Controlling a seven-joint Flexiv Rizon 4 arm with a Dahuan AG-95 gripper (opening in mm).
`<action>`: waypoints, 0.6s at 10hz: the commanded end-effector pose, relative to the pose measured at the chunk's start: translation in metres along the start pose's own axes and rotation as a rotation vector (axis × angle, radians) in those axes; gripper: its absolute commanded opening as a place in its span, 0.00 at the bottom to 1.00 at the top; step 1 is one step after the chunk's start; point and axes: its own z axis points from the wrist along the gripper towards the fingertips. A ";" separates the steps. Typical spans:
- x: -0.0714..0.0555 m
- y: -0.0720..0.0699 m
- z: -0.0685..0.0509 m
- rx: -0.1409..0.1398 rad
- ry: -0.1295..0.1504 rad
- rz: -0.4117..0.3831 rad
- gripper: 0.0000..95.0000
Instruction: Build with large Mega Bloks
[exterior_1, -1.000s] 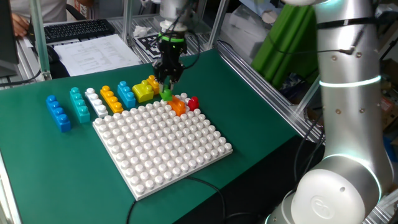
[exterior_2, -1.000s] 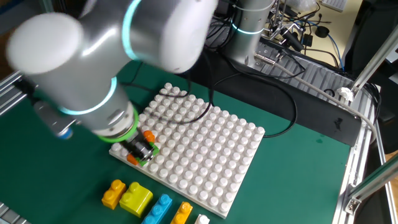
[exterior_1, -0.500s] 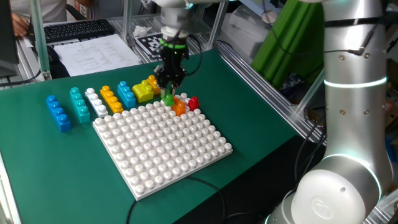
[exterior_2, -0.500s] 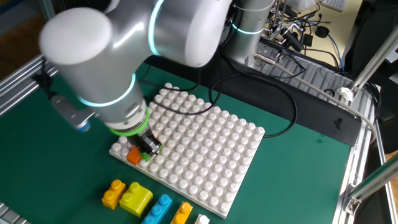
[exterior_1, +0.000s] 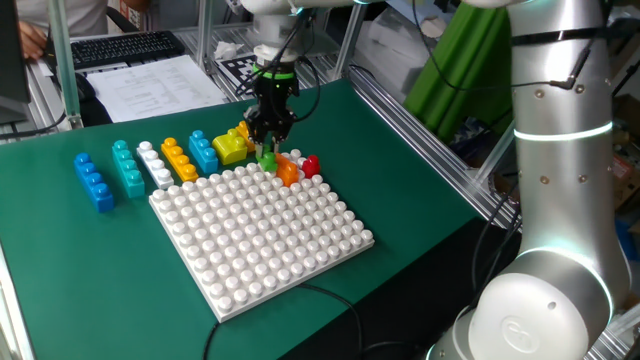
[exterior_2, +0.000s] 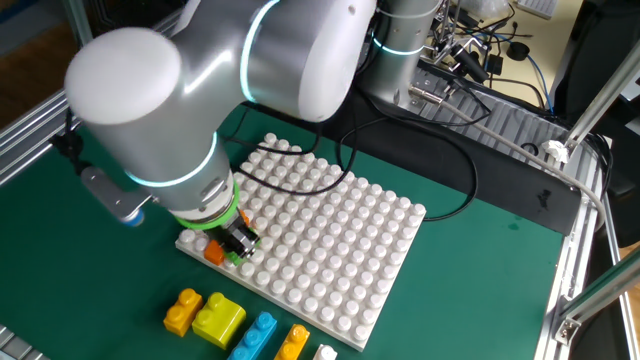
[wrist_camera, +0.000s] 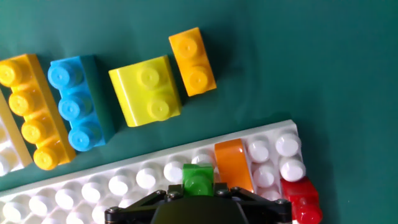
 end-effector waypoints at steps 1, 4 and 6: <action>0.001 0.000 -0.001 0.000 0.000 0.010 0.00; 0.002 -0.001 -0.001 0.005 0.001 0.020 0.00; 0.002 -0.001 -0.001 0.000 0.003 0.019 0.00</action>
